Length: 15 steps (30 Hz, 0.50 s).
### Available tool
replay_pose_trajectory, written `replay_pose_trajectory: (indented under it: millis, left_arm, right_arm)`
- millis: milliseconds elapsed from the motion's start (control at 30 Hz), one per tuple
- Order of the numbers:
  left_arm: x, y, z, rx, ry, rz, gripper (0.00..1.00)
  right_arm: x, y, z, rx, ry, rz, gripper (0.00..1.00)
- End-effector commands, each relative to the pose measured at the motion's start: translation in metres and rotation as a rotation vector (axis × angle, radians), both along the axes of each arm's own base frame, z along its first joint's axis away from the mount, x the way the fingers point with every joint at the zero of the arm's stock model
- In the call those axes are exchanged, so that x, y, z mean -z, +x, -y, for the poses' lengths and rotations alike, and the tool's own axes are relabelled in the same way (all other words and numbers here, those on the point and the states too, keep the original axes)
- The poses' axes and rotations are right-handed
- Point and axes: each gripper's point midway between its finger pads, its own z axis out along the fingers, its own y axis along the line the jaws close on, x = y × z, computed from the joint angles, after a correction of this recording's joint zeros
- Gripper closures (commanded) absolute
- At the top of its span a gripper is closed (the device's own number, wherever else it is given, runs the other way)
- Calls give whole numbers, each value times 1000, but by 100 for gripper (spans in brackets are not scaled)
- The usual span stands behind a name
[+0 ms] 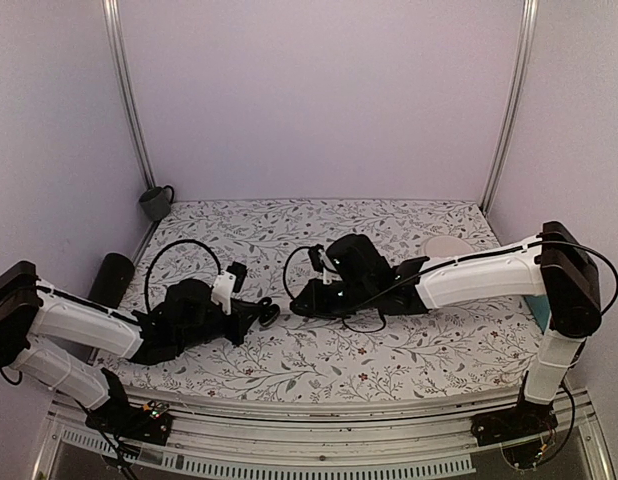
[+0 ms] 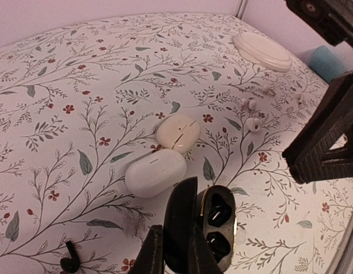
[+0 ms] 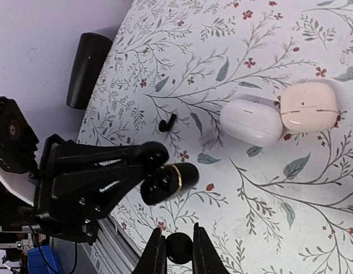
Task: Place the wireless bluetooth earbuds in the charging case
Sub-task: Pick up the right earbud from the center of the board, then insert the right earbud into the right side groove of the charging case.
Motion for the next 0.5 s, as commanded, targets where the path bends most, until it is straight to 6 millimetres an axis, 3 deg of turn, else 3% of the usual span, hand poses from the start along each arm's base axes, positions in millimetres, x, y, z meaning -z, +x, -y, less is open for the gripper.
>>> replay_pose_trajectory:
  millis: [0, 167, 467]
  left_arm:
    - [-21, 0, 21, 78, -53, 41, 100]
    - [-31, -6, 34, 127, -65, 56, 100]
    - [-46, -16, 45, 194, -97, 66, 100]
  right_arm:
    - [-51, 3, -22, -48, 205, 62, 89]
    - [-64, 3, -30, -61, 270, 80, 89]
    - [-66, 4, -31, -57, 304, 101, 89]
